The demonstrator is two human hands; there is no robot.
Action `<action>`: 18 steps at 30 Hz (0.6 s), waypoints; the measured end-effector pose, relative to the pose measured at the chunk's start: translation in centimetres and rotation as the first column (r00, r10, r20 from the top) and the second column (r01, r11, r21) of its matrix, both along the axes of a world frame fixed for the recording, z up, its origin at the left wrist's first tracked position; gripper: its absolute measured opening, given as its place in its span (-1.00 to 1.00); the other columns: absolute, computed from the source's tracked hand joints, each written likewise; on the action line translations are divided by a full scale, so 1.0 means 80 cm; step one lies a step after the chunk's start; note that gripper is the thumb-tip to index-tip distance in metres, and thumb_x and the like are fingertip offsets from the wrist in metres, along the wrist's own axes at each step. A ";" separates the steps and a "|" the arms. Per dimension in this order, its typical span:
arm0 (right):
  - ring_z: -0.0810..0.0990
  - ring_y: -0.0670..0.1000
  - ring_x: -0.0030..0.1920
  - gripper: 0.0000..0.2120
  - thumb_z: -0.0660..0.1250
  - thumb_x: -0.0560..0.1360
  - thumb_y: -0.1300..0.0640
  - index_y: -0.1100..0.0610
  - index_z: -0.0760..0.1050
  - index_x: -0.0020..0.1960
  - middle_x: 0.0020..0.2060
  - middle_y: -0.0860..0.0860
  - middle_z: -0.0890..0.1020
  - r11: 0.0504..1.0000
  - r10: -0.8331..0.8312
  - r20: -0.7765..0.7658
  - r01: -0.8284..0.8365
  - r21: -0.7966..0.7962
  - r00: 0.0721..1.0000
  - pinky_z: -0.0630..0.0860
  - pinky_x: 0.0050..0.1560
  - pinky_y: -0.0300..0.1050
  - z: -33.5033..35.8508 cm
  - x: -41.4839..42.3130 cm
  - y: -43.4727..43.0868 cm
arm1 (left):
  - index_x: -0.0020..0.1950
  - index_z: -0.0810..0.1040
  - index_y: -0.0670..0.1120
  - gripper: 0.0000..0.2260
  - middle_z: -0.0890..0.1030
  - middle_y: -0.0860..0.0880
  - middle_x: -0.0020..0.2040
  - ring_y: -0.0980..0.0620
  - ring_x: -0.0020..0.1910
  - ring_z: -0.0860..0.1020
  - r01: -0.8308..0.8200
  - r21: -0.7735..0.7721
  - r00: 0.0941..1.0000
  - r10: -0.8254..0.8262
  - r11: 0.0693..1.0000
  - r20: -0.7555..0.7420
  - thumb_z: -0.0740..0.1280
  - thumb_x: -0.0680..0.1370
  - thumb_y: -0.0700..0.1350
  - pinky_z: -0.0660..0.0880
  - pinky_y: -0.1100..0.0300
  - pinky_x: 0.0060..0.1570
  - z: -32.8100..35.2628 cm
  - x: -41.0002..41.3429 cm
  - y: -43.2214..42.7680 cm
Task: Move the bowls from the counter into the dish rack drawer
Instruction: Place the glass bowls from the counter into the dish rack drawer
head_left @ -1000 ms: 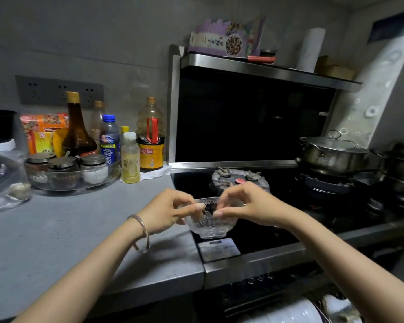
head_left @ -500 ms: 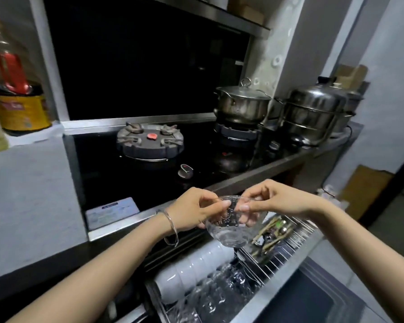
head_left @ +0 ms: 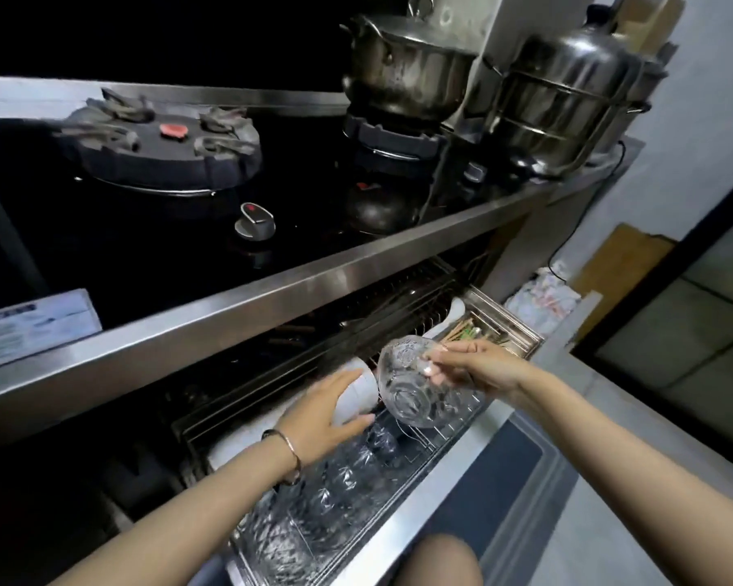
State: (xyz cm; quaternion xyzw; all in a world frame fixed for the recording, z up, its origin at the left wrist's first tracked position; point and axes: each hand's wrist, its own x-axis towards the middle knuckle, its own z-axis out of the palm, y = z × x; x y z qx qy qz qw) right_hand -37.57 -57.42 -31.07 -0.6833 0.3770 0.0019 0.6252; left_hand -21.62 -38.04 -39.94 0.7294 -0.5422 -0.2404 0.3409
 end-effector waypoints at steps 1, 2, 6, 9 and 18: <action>0.62 -0.12 -0.42 -0.87 0.36 0.48 0.17 0.20 0.62 -0.04 -0.34 0.02 0.68 0.998 -0.052 -0.032 0.053 0.015 0.998 0.50 -0.47 -0.33 -0.012 0.003 -0.007 | 0.50 0.13 0.01 -0.31 0.20 -0.01 0.51 0.02 0.48 0.17 -0.001 0.066 0.999 -0.002 0.998 0.053 0.31 0.47 0.20 0.12 0.13 0.44 -0.017 -0.001 -0.001; 0.61 -0.09 -0.41 -0.89 0.36 0.48 0.17 0.18 0.62 -0.07 -0.33 0.03 0.66 0.996 -0.092 -0.074 0.093 0.016 0.993 0.49 -0.49 -0.31 -0.024 0.007 -0.013 | 0.51 0.06 0.03 -0.25 0.11 -0.01 0.54 0.01 0.51 0.09 -0.003 0.135 0.994 -0.012 0.991 0.105 0.29 0.45 0.27 0.05 0.09 0.47 -0.034 -0.003 -0.002; 0.57 0.00 -0.26 -0.76 0.33 0.50 0.11 0.28 0.56 0.02 -0.20 0.08 0.62 0.987 -0.145 -0.222 0.157 0.037 0.964 0.54 -0.30 -0.14 -0.065 0.025 -0.031 | 0.51 -0.20 0.09 -0.11 -0.20 0.02 0.55 0.00 0.52 -0.22 -0.018 0.312 0.975 -0.053 0.950 0.218 0.18 0.38 0.43 -0.26 -0.03 0.46 -0.090 -0.015 -0.009; 0.54 0.02 -0.27 -0.76 0.29 0.53 0.11 0.30 0.51 0.05 -0.23 0.08 0.58 0.984 -0.127 -0.319 0.159 0.076 0.939 0.50 -0.27 -0.11 -0.090 0.040 -0.038 | 0.50 -0.25 0.10 -0.07 -0.27 0.03 0.53 0.00 0.50 -0.29 -0.052 0.329 0.962 -0.042 0.943 0.270 0.12 0.34 0.49 -0.35 -0.06 0.44 -0.118 -0.019 -0.015; 0.37 -0.09 -0.41 -0.74 0.14 0.61 0.13 0.17 0.49 -0.18 -0.38 -0.01 0.44 0.990 -0.005 -0.513 0.075 0.117 0.858 0.35 -0.38 -0.29 -0.135 0.061 -0.050 | 0.50 -0.21 0.14 0.00 -0.35 0.13 0.45 0.01 0.46 -0.40 -0.115 0.261 0.930 0.011 0.959 0.368 -0.07 0.20 0.62 -0.56 -0.08 0.32 -0.154 -0.021 -0.031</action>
